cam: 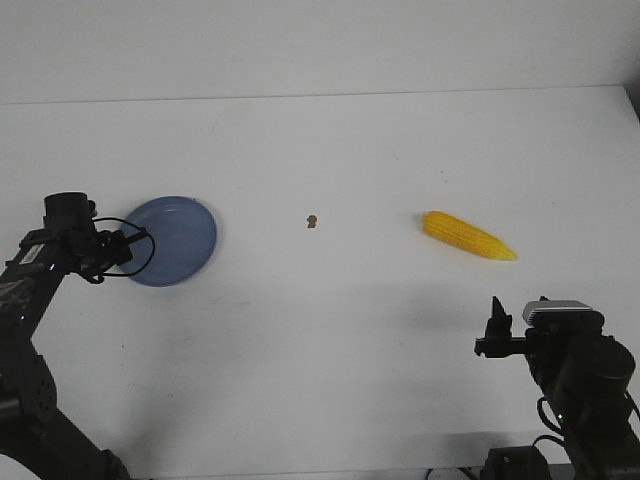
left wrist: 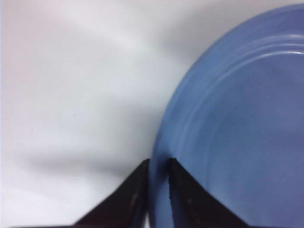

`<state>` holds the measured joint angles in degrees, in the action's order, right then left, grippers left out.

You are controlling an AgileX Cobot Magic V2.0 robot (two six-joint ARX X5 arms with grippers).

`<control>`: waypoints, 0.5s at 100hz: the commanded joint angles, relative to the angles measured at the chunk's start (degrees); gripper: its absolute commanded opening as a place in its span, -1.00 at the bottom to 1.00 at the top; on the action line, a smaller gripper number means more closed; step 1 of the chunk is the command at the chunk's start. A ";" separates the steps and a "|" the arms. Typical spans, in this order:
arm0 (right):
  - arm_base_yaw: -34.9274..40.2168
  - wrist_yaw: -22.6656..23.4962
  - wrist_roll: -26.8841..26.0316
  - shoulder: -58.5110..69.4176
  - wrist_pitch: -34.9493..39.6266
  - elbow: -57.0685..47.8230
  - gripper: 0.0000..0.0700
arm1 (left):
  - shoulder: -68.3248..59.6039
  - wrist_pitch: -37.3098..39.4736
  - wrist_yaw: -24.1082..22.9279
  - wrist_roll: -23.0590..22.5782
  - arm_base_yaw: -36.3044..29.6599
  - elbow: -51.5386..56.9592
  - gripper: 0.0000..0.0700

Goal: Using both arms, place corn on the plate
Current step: 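Reach the left gripper to the rim of the blue plate, then push the blue plate with the left gripper toward the table center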

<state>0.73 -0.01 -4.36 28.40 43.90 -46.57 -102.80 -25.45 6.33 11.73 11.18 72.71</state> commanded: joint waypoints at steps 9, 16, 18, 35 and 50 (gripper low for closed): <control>0.02 0.09 -0.85 0.15 -0.52 -1.01 0.42 | -1.25 0.09 3.50 -0.20 0.48 0.98 -0.98; 0.02 0.09 -0.85 0.13 -0.52 -1.01 0.42 | -0.83 0.07 7.45 -0.07 0.70 0.98 -0.98; 0.02 0.09 -0.85 0.15 -0.52 -1.01 0.42 | -0.61 0.07 8.57 -0.07 0.76 0.98 -0.98; 0.02 0.09 -0.85 0.15 -0.55 -1.01 0.42 | 3.45 -0.02 16.13 0.17 0.85 0.98 -0.98; 0.02 0.07 -0.85 0.15 -0.57 -1.01 0.42 | 9.20 0.26 23.02 1.88 -0.13 0.96 -0.98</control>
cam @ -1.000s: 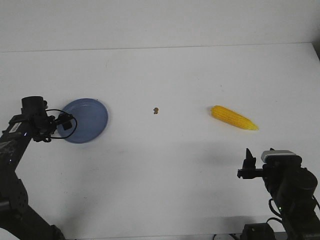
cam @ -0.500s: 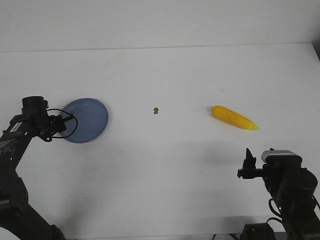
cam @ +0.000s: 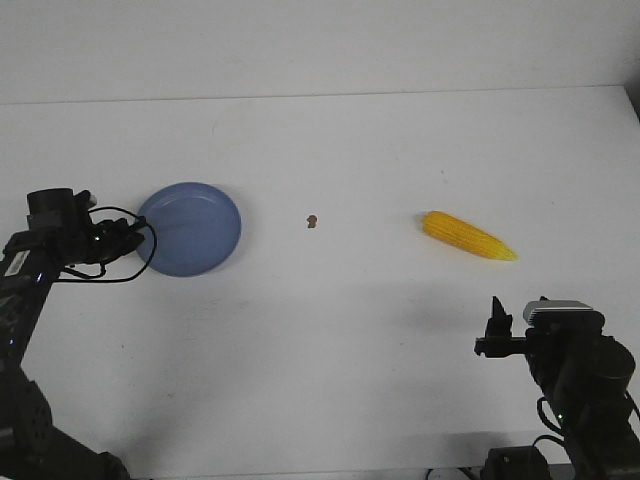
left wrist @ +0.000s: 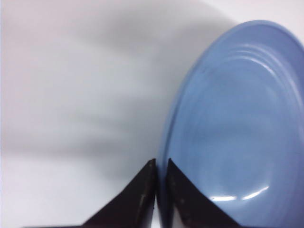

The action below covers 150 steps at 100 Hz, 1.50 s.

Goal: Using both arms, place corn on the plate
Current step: 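Push the blue plate with the left gripper toward the table center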

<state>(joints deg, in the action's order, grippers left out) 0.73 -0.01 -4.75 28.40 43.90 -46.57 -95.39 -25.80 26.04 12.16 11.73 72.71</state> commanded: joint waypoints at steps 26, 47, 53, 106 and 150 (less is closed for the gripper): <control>0.02 0.07 -0.44 0.15 -0.61 -1.01 0.42 | 5.84 0.07 7.54 2.34 -8.98 0.15 -0.98; 0.02 0.07 -0.44 0.15 -0.59 -1.01 0.42 | 5.77 2.56 7.98 2.69 -18.62 -3.98 -0.98; 0.02 0.07 -0.44 0.15 -0.59 -1.01 0.42 | 5.73 3.56 7.63 2.95 -21.22 -5.44 -0.98; 0.02 0.09 -0.44 0.15 -0.57 -1.01 0.42 | -1.38 7.89 2.86 2.84 -30.99 -9.49 -0.98; 0.02 0.07 -0.42 0.15 -0.57 -1.01 0.42 | -5.27 7.89 2.25 1.79 -31.67 -9.49 -0.95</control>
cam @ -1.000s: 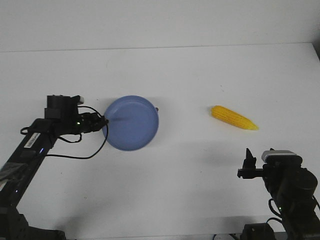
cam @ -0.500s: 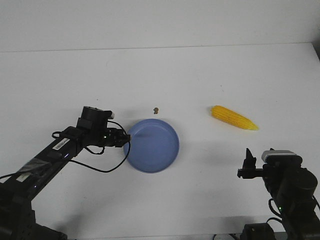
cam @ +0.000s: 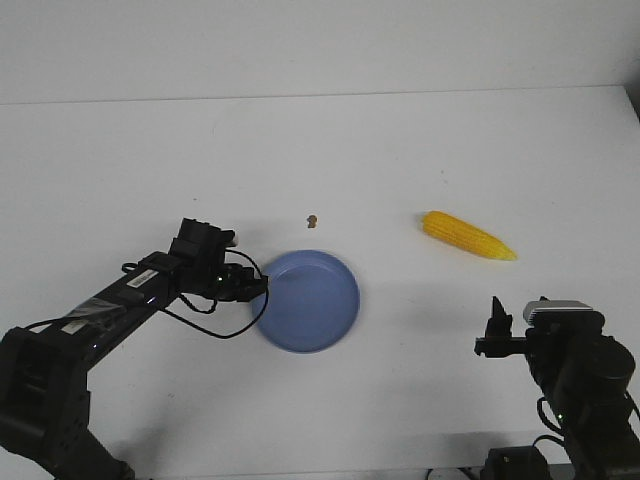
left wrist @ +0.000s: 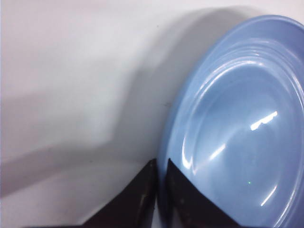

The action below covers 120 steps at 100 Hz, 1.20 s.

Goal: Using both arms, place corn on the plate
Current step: 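Push the blue plate with the left gripper toward the table center, then reach the right gripper to the yellow corn and grasp it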

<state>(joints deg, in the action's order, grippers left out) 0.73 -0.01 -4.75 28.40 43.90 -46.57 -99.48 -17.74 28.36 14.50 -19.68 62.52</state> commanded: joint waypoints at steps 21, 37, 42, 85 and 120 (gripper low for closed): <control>0.02 0.07 -0.42 0.15 -0.59 -1.01 0.42 | -1.18 -0.24 -0.04 -0.55 -0.26 0.70 0.17; 0.02 0.07 -0.42 0.15 -0.59 -1.01 0.42 | -1.16 -0.24 1.53 -0.98 -0.15 0.70 0.49; 0.02 0.07 -0.42 0.15 -0.59 -1.01 0.42 | -0.98 -0.20 2.91 -1.09 0.04 0.72 0.59; 0.02 0.04 -0.42 0.15 -1.03 -1.01 0.42 | 14.47 -2.36 -2.12 -12.59 7.26 0.72 0.70; 0.02 0.00 0.83 0.22 -4.00 -1.01 0.42 | 30.25 -7.91 -15.41 -27.61 10.84 0.72 0.71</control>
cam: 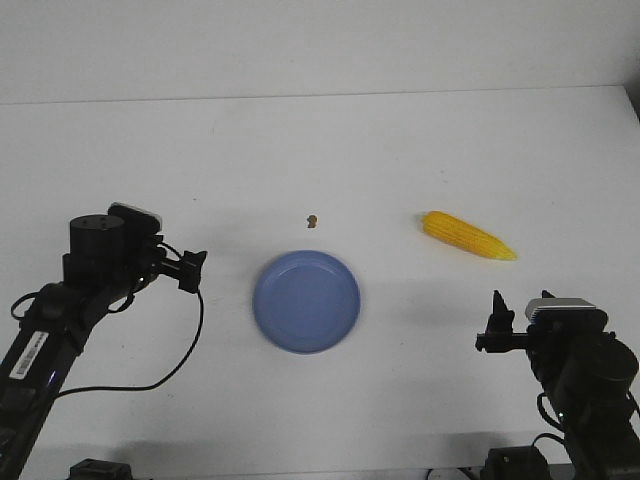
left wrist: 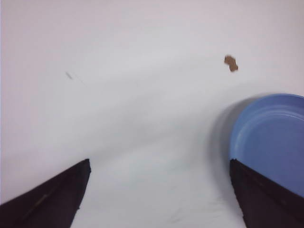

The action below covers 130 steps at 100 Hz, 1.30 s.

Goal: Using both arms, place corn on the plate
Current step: 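Reach the right gripper to the yellow corn and grasp it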

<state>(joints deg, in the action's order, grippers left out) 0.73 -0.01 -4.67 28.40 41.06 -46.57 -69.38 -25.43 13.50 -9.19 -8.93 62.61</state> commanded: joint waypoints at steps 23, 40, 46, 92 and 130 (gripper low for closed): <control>0.00 -3.58 10.64 3.58 -2.56 -1.03 0.42 | 1.18 -0.24 -1.55 -3.56 0.13 0.63 0.71; 0.39 -3.80 14.64 13.09 -3.65 -1.22 0.42 | 1.09 0.02 -1.51 -3.21 0.13 0.63 0.71; 0.50 -3.04 15.47 17.38 -5.07 -1.55 0.42 | 1.09 0.04 -1.51 -3.19 0.13 0.63 0.71; 0.44 2.34 24.61 57.46 1.84 -25.07 0.42 | 1.09 1.42 -1.51 -1.84 0.13 0.63 0.70; -0.31 3.87 29.22 68.78 4.15 -32.92 0.44 | 1.09 1.40 -1.49 -1.66 0.13 0.63 0.70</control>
<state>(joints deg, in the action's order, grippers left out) 0.69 3.33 23.07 95.46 45.56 -78.13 -67.55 -24.23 11.97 -11.18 -8.84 62.61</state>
